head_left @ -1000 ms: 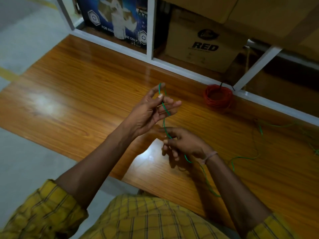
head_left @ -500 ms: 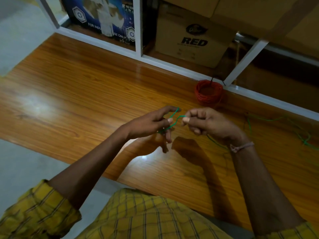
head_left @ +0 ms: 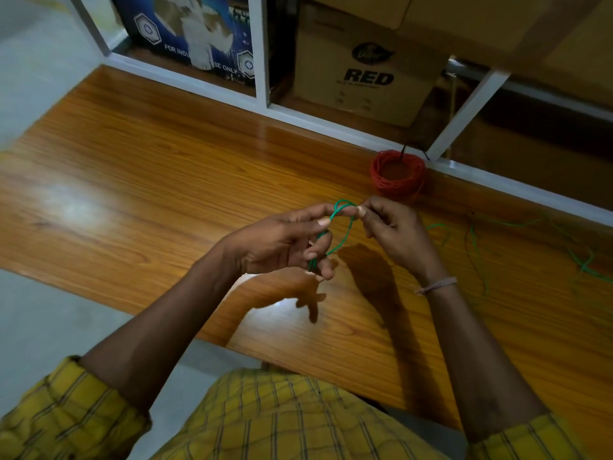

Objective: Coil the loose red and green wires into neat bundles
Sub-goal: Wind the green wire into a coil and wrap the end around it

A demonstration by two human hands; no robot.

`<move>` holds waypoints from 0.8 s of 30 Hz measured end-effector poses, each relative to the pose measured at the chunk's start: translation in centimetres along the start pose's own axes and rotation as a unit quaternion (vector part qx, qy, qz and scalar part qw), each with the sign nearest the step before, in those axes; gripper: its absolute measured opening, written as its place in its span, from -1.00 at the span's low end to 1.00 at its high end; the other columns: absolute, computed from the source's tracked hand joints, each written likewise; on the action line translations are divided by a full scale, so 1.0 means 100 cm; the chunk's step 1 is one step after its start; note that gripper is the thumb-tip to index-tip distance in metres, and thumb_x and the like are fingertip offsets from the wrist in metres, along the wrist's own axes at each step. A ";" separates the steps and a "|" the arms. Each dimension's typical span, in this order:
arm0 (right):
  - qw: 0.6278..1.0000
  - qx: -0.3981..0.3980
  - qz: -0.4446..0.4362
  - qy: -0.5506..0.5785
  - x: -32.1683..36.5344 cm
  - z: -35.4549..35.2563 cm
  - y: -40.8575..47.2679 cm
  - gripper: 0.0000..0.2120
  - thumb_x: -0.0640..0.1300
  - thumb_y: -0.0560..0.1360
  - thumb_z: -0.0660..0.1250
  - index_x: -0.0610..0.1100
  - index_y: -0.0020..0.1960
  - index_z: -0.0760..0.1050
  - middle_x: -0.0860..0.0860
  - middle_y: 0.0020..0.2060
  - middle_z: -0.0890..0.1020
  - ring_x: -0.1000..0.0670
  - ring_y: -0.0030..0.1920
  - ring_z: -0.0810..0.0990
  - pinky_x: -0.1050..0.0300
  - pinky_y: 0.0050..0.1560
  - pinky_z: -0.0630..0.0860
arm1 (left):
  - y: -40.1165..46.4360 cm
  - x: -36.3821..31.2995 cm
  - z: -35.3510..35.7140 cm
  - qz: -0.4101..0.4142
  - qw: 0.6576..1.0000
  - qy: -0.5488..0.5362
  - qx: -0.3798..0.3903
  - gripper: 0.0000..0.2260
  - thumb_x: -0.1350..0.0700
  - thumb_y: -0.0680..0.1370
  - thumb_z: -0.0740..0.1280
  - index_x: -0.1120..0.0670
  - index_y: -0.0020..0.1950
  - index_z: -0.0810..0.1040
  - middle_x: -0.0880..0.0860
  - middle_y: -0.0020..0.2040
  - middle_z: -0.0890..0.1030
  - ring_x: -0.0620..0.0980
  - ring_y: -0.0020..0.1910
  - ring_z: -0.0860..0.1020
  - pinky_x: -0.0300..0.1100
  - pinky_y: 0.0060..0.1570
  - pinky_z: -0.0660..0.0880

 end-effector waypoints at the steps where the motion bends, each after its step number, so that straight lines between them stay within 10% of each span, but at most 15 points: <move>1: 1.000 -0.017 -0.002 -0.015 -0.003 0.001 -0.003 -0.78 -0.08 0.70 0.33 0.06 -0.12 0.61 -0.02 -0.38 0.53 0.13 -0.36 0.45 0.19 -0.30 0.36 | 0.001 0.001 -0.001 0.002 1.000 -0.003 -0.008 -0.59 0.16 0.80 0.05 0.05 0.68 0.28 0.08 -0.31 0.44 0.19 -0.11 0.72 0.65 0.46 0.08; 6: 0.991 -0.029 -0.006 -0.128 -0.018 0.013 -0.019 -0.81 -0.03 0.67 0.31 -0.02 -0.05 0.64 0.03 -0.36 0.58 -0.01 -0.30 0.56 0.02 -0.27 0.41 | 0.005 -0.005 -0.006 0.067 0.993 -0.094 -0.026 -0.55 0.19 0.80 0.02 0.00 0.70 0.21 0.11 -0.21 0.57 0.25 0.08 0.74 0.61 0.48 0.14; 13: 0.988 0.136 0.047 -0.059 0.010 0.053 -0.053 -0.79 -0.12 0.71 0.28 0.00 0.24 0.67 0.34 -0.33 0.64 0.26 -0.38 0.59 0.26 -0.28 0.43 | 0.025 -0.009 -0.023 0.145 0.969 -0.128 -0.151 -0.61 0.12 0.81 0.07 -0.05 0.65 0.22 0.10 -0.09 0.68 0.41 0.38 0.59 0.32 0.34 0.50; 16: 0.979 0.179 0.093 -0.025 0.025 0.054 -0.055 -0.81 -0.07 0.73 0.26 0.02 0.23 0.63 0.02 -0.38 0.65 0.16 -0.55 0.51 0.30 -0.44 0.43 | 0.031 -0.002 -0.028 0.145 0.965 -0.013 -0.219 -0.63 0.11 0.81 0.08 -0.01 0.63 0.19 0.13 -0.08 0.72 0.37 0.30 0.65 0.08 0.10 0.51; 20: 0.967 0.220 0.130 -0.021 0.031 0.036 -0.051 -0.86 -0.16 0.67 0.34 -0.12 0.01 0.67 -0.01 -0.47 0.62 0.02 -0.57 0.52 0.25 -0.53 0.41 | 0.029 0.001 -0.031 0.124 0.927 0.265 -0.234 -0.63 0.07 0.80 0.11 -0.03 0.62 0.19 0.17 -0.06 0.75 0.26 0.18 0.71 0.27 0.36 0.54; 24: 0.964 0.215 0.125 0.094 0.041 0.005 -0.044 -0.85 -0.16 0.68 0.37 -0.22 0.03 0.65 -0.04 -0.48 0.56 0.04 -0.57 0.42 0.26 -0.57 0.35 | 0.023 0.007 -0.026 0.075 0.883 0.419 -0.198 -0.60 0.04 0.81 0.09 -0.06 0.66 0.18 0.08 -0.15 0.73 -0.05 0.03 0.74 0.04 0.15 0.63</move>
Point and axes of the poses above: each hand's wrist, its own y-axis towards the middle knuckle, its own z-axis out of the palm, x = y × z, the point moved 3 cm from there along y, towards the middle knuckle
